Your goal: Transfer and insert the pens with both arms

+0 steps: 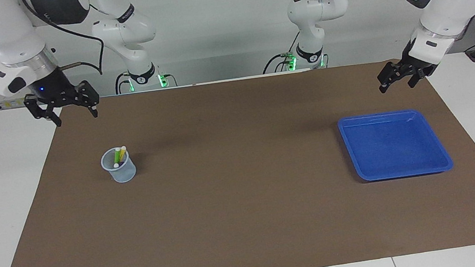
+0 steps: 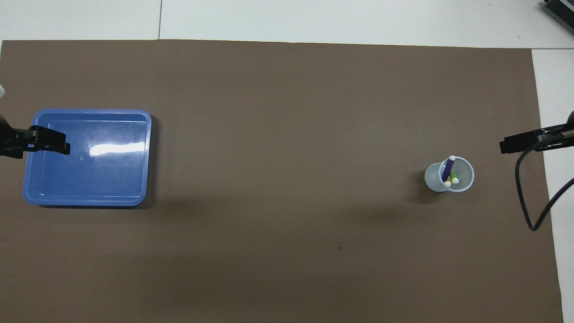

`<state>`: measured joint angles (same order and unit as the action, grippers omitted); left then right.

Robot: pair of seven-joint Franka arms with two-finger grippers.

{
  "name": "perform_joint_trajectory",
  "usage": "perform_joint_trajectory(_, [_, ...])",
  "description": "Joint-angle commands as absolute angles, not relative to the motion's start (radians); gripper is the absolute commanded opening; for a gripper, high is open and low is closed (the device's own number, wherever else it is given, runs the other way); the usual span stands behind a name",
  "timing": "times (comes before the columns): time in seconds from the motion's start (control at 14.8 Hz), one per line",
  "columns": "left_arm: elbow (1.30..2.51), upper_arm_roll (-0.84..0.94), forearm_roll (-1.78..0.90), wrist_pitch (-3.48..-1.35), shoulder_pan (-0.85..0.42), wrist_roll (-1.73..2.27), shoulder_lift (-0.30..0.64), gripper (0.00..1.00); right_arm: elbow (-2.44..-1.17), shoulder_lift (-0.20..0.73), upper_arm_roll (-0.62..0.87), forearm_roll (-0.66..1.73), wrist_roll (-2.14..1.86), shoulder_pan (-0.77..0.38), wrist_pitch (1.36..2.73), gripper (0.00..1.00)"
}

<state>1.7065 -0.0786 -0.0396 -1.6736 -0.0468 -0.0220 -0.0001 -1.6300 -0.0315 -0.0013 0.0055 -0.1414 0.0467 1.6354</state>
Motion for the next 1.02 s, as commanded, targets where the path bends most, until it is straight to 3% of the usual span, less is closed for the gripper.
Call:
perform_joint_trajectory(0.0, [1.727,-0.080,-0.021,-1.680,-0.052,-0.035,-0.020,1.00,-1.605,-0.025,-0.002,-0.009,-0.077,0.049,1.595,1.00])
perform_joint_trajectory(0.95, [1.723,-0.080,-0.021,-1.677,-0.058,-0.037,-0.020,1.00,-1.632,-0.021,-0.003,-0.003,-0.029,0.005,1.624,1.00])
